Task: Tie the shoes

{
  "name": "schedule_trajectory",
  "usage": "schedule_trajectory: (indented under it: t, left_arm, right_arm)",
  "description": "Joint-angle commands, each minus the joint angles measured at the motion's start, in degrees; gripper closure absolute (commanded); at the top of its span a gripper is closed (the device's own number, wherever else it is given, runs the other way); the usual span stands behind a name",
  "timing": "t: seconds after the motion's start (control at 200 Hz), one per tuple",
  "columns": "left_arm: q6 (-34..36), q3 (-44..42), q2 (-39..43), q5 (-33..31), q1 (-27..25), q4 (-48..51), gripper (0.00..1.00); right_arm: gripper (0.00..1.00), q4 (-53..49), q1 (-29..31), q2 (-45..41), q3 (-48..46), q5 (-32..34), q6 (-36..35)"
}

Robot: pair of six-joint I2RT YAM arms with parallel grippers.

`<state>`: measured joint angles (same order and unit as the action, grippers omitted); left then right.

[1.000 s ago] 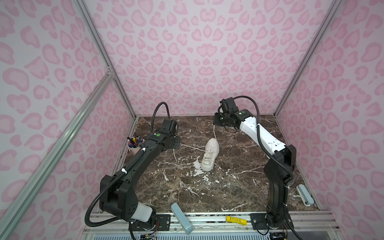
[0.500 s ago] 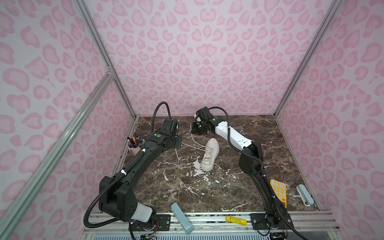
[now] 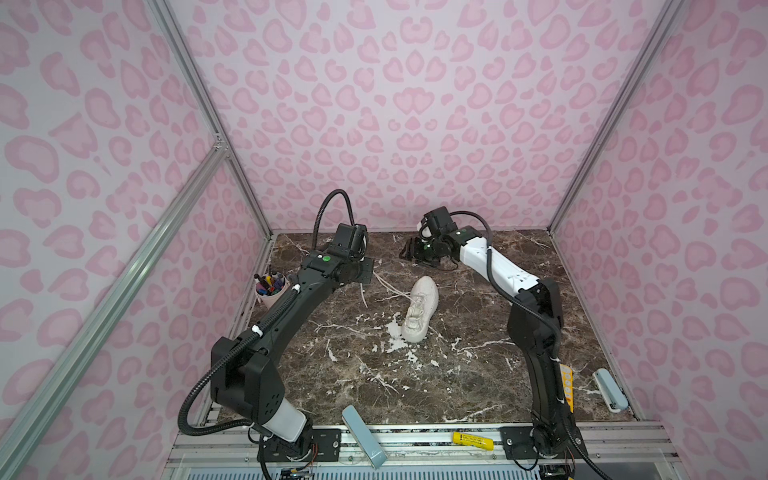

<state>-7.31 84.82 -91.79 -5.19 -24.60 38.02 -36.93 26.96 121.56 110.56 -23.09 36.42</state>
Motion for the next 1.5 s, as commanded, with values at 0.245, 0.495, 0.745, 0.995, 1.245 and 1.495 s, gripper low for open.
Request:
schedule_trajectory:
  t: [0.245, 0.495, 0.745, 0.995, 1.245, 1.495]
  left_arm:
    - [10.69, 20.98, -19.28, 1.34, -13.41, -0.77, 0.97]
    - [14.06, 32.1, -30.67, 4.85, -23.21, -0.4, 0.94]
    - [8.52, 39.0, -38.03, 14.93, -26.41, -3.13, 0.69]
    - [-2.97, 39.38, -41.08, 28.71, -27.26, -11.61, 0.43]
    - [-3.97, 39.29, -39.56, 27.42, -26.96, -11.8, 0.39]
    - [-9.21, 31.66, -31.51, 27.8, -18.43, -13.55, 0.39]
  right_arm:
    - [0.36, 7.77, -15.92, -30.12, -42.07, 6.4, 2.52]
    - [0.36, 4.92, -24.32, -41.08, -51.52, 9.57, 3.65]
    - [0.35, 2.85, -27.56, -42.64, -51.05, 9.65, 2.37]
    - [0.33, 2.59, -28.19, -42.48, -50.89, 9.81, 2.25]
    - [0.33, 1.9, -28.15, -42.55, -51.43, 10.56, 2.25]
    - [0.34, 3.11, -26.59, -40.44, -53.35, 12.71, 1.64]
